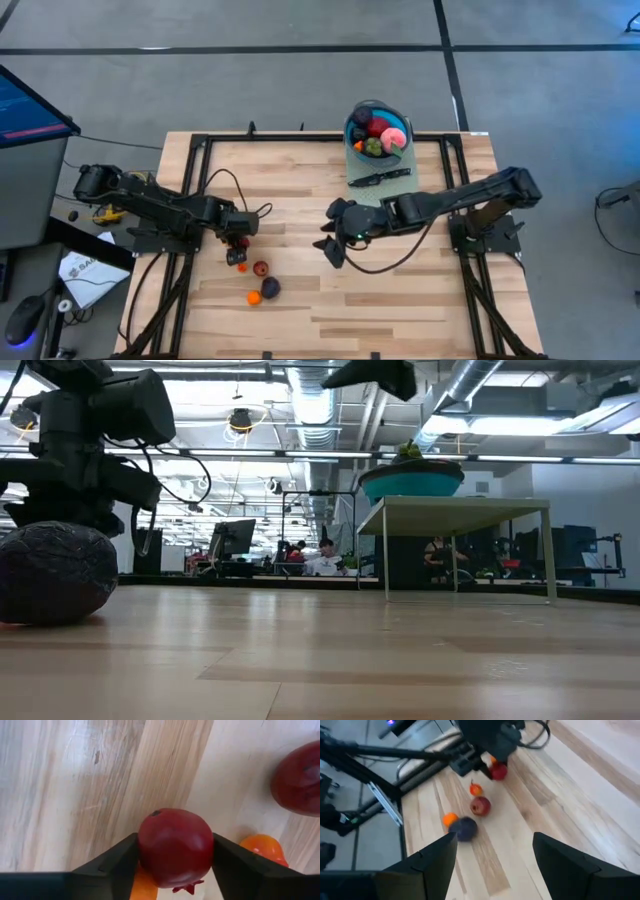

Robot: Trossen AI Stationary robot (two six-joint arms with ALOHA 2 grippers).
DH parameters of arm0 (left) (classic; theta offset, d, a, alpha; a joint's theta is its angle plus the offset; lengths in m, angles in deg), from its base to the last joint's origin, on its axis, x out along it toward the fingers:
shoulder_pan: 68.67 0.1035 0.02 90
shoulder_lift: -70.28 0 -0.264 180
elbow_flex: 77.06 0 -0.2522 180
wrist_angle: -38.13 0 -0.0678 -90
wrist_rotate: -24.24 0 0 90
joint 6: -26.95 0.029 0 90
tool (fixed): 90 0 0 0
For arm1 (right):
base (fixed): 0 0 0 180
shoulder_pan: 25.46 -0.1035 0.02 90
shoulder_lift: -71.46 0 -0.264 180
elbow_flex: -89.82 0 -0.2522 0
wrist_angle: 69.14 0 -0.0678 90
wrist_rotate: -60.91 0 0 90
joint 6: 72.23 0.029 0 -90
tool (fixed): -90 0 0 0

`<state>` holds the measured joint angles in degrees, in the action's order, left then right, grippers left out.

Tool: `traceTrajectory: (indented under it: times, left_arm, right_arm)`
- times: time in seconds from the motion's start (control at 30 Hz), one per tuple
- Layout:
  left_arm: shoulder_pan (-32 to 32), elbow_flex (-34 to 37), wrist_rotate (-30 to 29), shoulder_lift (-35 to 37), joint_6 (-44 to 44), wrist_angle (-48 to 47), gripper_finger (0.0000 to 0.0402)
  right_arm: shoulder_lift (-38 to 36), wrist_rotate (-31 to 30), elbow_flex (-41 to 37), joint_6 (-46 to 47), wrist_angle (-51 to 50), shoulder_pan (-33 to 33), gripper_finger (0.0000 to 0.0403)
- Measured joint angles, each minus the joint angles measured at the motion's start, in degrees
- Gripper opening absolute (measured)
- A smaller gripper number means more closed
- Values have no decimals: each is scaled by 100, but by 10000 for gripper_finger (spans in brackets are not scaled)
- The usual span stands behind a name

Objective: Pick & Place Fruit
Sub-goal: Put the top red pomegranate into the blue strainer bowl on the shelf

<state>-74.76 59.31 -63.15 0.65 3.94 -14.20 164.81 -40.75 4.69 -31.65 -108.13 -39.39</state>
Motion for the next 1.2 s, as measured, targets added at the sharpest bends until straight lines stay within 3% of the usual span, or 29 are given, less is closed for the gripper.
traceTrajectory:
  times: [0.17,0.4,0.67,0.8,0.87,1.0,1.2]
  left_arm:
    - [0,-2,58,2,-29,8,181]
    - [290,-588,1112,24,-1021,427,197]
    - [1283,-1113,2158,26,-3287,3286,189]
    - [1662,-1115,2398,26,-4379,4442,198]
    - [1753,-1115,2400,26,-4661,4717,199]
    - [1784,-1110,2419,24,-4980,4809,194]
    - [1779,-1093,1966,26,-5273,4993,201]
  right_arm:
    - [-261,-4,-5,129,-231,-72,255]
    - [-859,-26,-5,-6,-344,-356,255]
    - [-868,-83,0,-809,-384,-512,255]
    - [-645,-41,-1,-2070,-136,-521,255]
    - [-573,-363,-2,-2536,-163,-569,255]
    - [-401,-1422,1,-2532,-91,-568,256]
    - [-175,-1982,-20,-2358,64,-373,298]
